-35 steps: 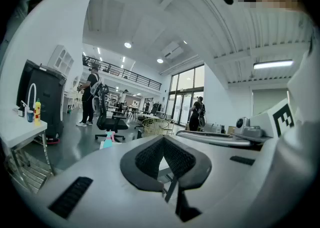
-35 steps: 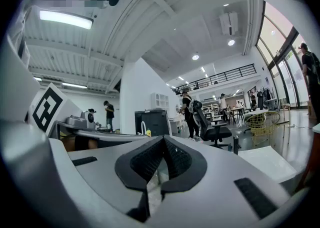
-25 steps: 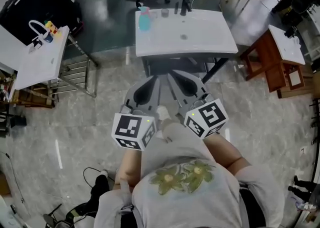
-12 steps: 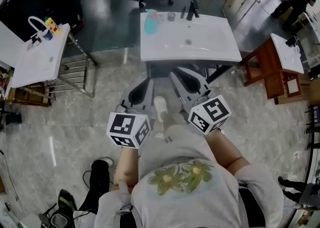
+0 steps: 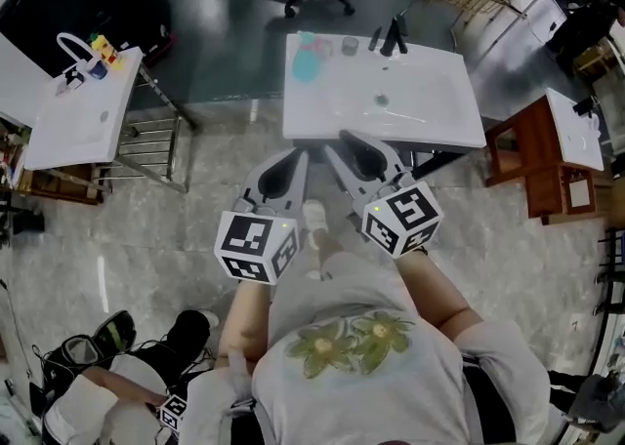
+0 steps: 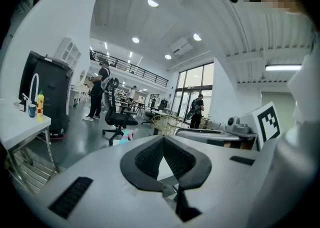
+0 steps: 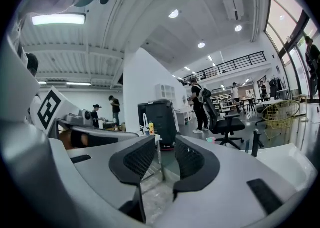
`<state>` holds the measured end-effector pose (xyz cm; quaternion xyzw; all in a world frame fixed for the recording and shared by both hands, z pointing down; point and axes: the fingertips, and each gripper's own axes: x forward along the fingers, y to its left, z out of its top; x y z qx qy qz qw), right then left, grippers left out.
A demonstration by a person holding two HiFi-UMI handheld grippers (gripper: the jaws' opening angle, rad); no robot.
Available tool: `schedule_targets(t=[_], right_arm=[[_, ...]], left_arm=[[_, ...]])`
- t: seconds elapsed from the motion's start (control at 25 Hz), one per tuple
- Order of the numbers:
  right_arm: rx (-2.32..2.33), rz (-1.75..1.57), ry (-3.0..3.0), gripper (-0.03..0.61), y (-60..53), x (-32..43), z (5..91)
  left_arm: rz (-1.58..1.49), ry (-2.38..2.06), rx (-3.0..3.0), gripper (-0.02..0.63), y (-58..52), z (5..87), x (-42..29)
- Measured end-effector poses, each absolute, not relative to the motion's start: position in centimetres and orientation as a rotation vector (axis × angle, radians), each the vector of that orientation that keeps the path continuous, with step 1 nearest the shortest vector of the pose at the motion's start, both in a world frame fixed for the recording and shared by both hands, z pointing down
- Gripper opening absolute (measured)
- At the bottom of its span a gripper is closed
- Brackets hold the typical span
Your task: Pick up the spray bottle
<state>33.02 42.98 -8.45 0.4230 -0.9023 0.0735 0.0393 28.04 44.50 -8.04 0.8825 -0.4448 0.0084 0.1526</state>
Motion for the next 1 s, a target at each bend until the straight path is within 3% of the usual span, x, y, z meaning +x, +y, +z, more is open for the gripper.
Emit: schedule_targets(t=[0.76,1.0], right_arm=[[1.274,0.280,-2.657,0.106,26.0,33.1,-4.2],[1.287,0.287,-2.625,0.135,21.7,33.6,-2.6]], left_arm=[[0.142,-1.325,2.490,0.006,29.6,-6.2,29.0],[0.161,-1.332,2.461,0.006,25.8,-4.9,29.1]])
